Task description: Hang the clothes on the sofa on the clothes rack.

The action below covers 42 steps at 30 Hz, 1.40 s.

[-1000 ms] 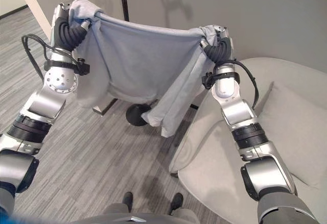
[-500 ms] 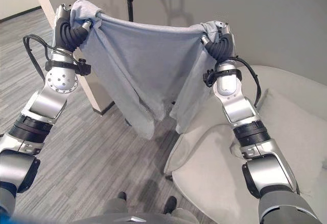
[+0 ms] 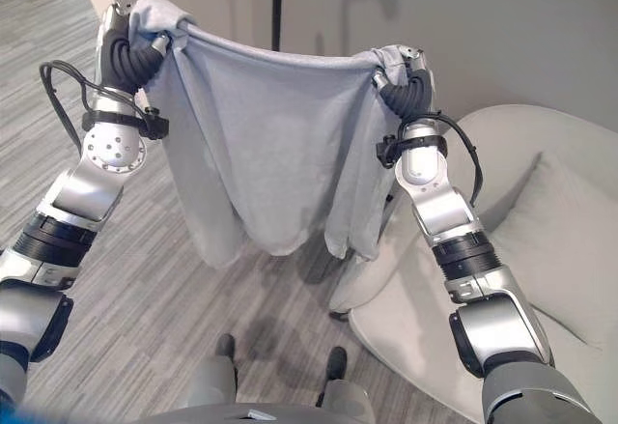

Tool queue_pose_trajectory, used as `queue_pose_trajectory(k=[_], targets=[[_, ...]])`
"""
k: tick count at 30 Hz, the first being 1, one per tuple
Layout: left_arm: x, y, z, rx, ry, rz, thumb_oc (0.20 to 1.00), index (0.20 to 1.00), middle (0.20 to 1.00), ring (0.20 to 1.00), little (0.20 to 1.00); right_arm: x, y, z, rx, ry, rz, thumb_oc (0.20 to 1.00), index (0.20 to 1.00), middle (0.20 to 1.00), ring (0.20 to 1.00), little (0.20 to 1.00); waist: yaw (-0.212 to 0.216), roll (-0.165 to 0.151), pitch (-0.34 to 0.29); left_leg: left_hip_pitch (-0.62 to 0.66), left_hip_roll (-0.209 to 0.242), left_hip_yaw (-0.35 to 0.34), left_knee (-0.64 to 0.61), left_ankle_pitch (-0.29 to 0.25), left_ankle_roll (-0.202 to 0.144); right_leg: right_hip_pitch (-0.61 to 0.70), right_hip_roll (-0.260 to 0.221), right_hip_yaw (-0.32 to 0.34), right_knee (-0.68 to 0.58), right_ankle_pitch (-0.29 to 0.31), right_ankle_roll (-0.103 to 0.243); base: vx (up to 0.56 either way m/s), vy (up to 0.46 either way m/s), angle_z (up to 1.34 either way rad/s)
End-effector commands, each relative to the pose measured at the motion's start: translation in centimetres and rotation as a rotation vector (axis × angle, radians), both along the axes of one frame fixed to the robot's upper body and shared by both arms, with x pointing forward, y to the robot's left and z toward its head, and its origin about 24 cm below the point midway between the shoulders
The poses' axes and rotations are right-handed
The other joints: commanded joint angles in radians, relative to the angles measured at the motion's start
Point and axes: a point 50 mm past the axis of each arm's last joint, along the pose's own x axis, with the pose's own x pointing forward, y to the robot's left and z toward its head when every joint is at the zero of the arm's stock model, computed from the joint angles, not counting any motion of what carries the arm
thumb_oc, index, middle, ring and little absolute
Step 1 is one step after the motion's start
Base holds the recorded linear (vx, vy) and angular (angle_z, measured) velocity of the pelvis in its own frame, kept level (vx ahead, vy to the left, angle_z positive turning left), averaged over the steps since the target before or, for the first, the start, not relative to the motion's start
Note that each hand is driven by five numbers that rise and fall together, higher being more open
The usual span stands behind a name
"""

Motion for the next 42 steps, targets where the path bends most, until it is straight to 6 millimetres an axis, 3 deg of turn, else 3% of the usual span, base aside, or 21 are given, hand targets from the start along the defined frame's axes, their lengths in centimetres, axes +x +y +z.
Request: queue_pose_trajectory(k=[1,3,5,6,8,11,14,21,30,35,40,42], targets=[[-0.5,-0.4,2.6,0.032,-0.110,-0.024,0.200,0.200,0.200,0.200,0.200,-0.6,-1.3,3.5,-0.080,-0.134,-0.050,0.200,0.200,0.200,0.200,0.200,0.006,0.036,-0.155,0.101,0.060,0.036,-0.328,0.136,-0.065,0.121,-0.133,-0.045,0.047,-0.097,0.181,0.10,0.372,-0.48],[-0.5,-0.3,2.8,0.036,-0.115,-0.020,0.200,0.200,0.200,0.200,0.200,-0.6,-1.1,3.5,-0.062,-0.138,-0.049,0.200,0.200,0.200,0.200,0.200,0.012,0.030,-0.158,0.124,0.037,0.073,-0.330,0.119,-0.045,0.098,-0.166,-0.074,0.089,-0.056,0.181,0.08,0.330,-0.60],[-0.6,-0.3,2.8,0.038,-0.117,-0.018,0.200,0.200,0.200,0.200,0.200,-0.6,-1.0,3.4,-0.053,-0.136,-0.043,0.200,0.200,0.200,0.200,0.200,0.016,0.027,-0.156,0.134,0.028,0.087,-0.333,0.114,-0.035,0.092,-0.173,-0.090,0.109,-0.062,0.181,0.04,0.236,-0.65],[-0.7,-0.3,2.9,0.046,-0.123,-0.017,0.200,0.200,0.200,0.200,0.200,-0.7,-0.8,3.5,-0.047,-0.144,-0.031,0.200,0.200,0.200,0.200,0.200,0.012,0.019,-0.144,0.150,0.009,0.092,-0.339,0.108,-0.017,0.065,-0.134,-0.075,0.165,-0.085,0.164,0.03,0.239,-0.64],[-0.8,-0.3,2.8,0.048,-0.122,-0.022,0.200,0.200,0.200,0.200,0.200,-0.6,-1.0,3.9,-0.049,-0.153,-0.034,0.200,0.200,0.200,0.200,0.200,0.016,0.018,-0.137,0.156,-0.008,0.097,-0.346,0.111,-0.007,0.047,-0.076,-0.069,0.147,-0.121,0.150,0.04,0.203,-0.37],[-0.7,-0.3,2.7,0.032,-0.123,-0.021,0.200,0.200,0.200,0.200,0.200,-0.5,-0.8,4.6,-0.057,-0.180,-0.031,0.200,0.200,0.200,0.200,0.200,0.026,0.019,-0.120,0.169,-0.031,0.101,-0.351,0.110,0.004,-0.008,-0.002,-0.095,0.088,-0.127,0.128,0.02,0.056,-0.23],[-0.7,-0.7,2.7,0.031,-0.125,-0.034,0.200,0.200,0.200,0.200,0.200,-0.6,-1.7,4.8,-0.066,-0.184,-0.062,0.200,0.200,0.200,0.200,0.200,0.015,0.013,-0.105,0.161,-0.052,0.073,-0.329,0.106,0.005,0.009,0.045,-0.031,0.020,-0.137,0.124,0.07,-0.032,0.01],[-0.6,-0.7,2.0,0.012,-0.101,-0.043,0.200,0.200,0.200,0.200,0.200,-0.7,-2.4,4.3,-0.081,-0.159,-0.078,0.200,0.200,0.200,0.200,0.200,0.002,0.029,-0.135,0.224,-0.034,0.058,-0.367,0.101,-0.012,0.081,0.067,-0.052,-0.068,-0.102,0.123,0.12,-0.085,0.39],[-0.6,-0.2,1.1,-0.016,-0.068,-0.032,0.200,0.200,0.200,0.200,0.200,-0.6,-2.5,3.4,-0.074,-0.123,-0.063,0.200,0.200,0.200,0.200,0.200,-0.011,0.040,-0.146,0.270,0.017,0.050,-0.419,0.128,-0.052,0.117,0.098,-0.091,-0.076,-0.140,0.113,0.05,-0.086,0.07],[-0.7,-0.2,1.0,-0.038,-0.069,-0.036,0.200,0.200,0.200,0.200,0.200,-0.7,-2.8,3.4,-0.075,-0.124,-0.072,0.200,0.200,0.200,0.200,0.200,-0.019,0.038,-0.131,0.233,0.021,0.053,-0.388,0.141,-0.064,0.114,0.097,-0.111,-0.076,-0.142,0.109,-0.02,-0.026,0.17],[-0.6,-0.7,0.7,-0.042,-0.061,-0.054,0.200,0.200,0.200,0.200,0.200,-0.7,-3.0,3.4,-0.081,-0.122,-0.082,0.200,0.200,0.200,0.200,0.200,-0.024,0.040,-0.137,0.222,0.013,0.085,-0.371,0.126,-0.053,0.123,0.084,-0.130,-0.076,-0.136,0.113,0.00,0.055,0.17],[-0.6,-0.6,0.9,-0.032,-0.060,-0.054,0.200,0.200,0.200,0.200,0.200,-0.5,-2.9,3.6,-0.092,-0.120,-0.086,0.200,0.200,0.200,0.200,0.200,-0.021,0.038,-0.146,0.227,-0.004,0.089,-0.371,0.106,-0.033,0.121,0.062,-0.125,-0.076,-0.121,0.126,0.04,0.162,0.01]])
